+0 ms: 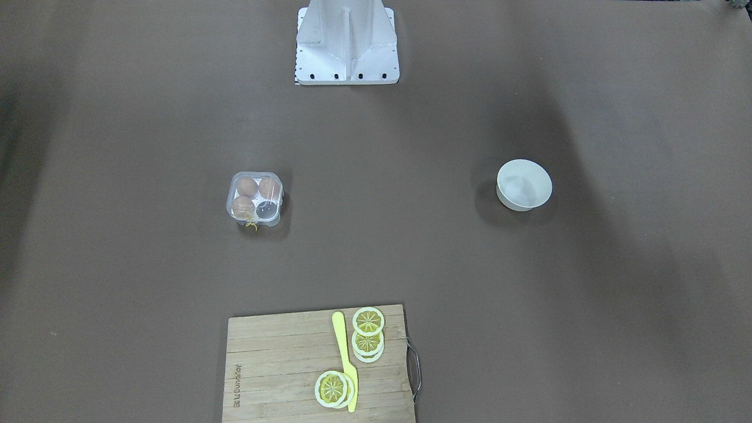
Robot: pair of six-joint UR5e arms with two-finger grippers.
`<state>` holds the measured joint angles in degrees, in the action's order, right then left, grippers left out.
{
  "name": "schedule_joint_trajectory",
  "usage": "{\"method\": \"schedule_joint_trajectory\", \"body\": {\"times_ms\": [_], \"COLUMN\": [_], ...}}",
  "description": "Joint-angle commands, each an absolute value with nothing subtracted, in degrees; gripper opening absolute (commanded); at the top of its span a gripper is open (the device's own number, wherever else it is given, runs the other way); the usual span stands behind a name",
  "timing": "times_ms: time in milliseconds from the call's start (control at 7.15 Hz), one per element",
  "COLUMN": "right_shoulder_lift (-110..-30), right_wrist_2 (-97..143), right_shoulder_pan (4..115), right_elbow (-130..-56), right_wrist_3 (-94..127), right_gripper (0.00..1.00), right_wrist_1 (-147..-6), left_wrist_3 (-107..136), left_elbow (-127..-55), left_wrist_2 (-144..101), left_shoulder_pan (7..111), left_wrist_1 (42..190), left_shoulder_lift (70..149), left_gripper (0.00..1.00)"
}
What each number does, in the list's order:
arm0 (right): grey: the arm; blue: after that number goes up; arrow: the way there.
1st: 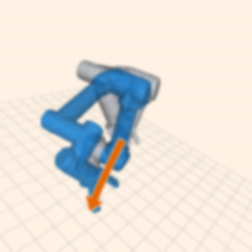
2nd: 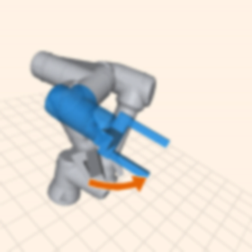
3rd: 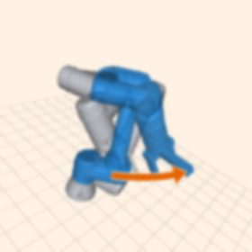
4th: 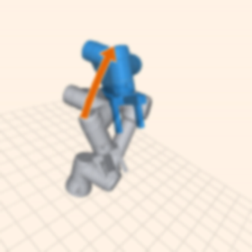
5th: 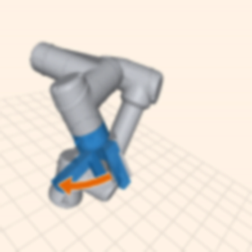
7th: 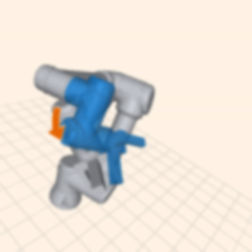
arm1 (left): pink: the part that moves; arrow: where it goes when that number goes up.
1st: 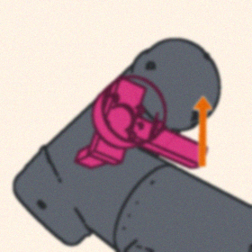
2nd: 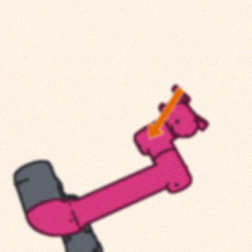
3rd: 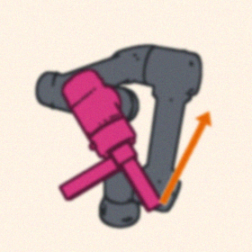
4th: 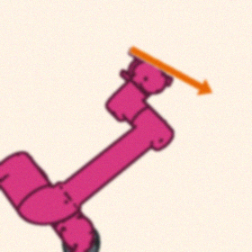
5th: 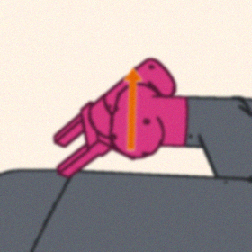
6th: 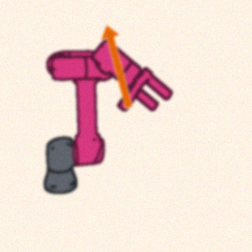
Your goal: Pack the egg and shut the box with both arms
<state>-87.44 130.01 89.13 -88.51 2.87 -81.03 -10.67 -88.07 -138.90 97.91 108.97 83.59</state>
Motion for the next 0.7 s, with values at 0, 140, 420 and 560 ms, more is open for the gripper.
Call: {"method": "schedule_joint_trajectory", "body": {"times_ms": [0,140,420,560], "right_shoulder_lift": [-87.36,-87.36,-87.45,-87.54], "right_wrist_2": [130.08,129.99,130.25,130.34], "right_shoulder_pan": [89.12,89.12,89.12,89.12], "right_elbow": [-88.33,-88.24,-88.24,-88.24], "right_wrist_3": [2.9,2.9,2.9,2.9], "right_gripper": [1.0,1.0,1.0,1.0], "right_wrist_1": [-81.04,-81.04,-81.04,-81.04], "left_wrist_3": [-10.63,-10.63,-10.63,-10.63], "left_elbow": [-88.5,-88.59,-88.86,-88.94], "left_wrist_2": [-138.87,-138.87,-138.87,-138.87], "left_shoulder_pan": [97.91,98.0,98.0,98.0], "left_wrist_1": [108.28,108.28,108.28,108.28], "left_shoulder_lift": [83.67,83.67,83.58,83.58], "left_gripper": [0.97,0.97,0.97,0.97]}}
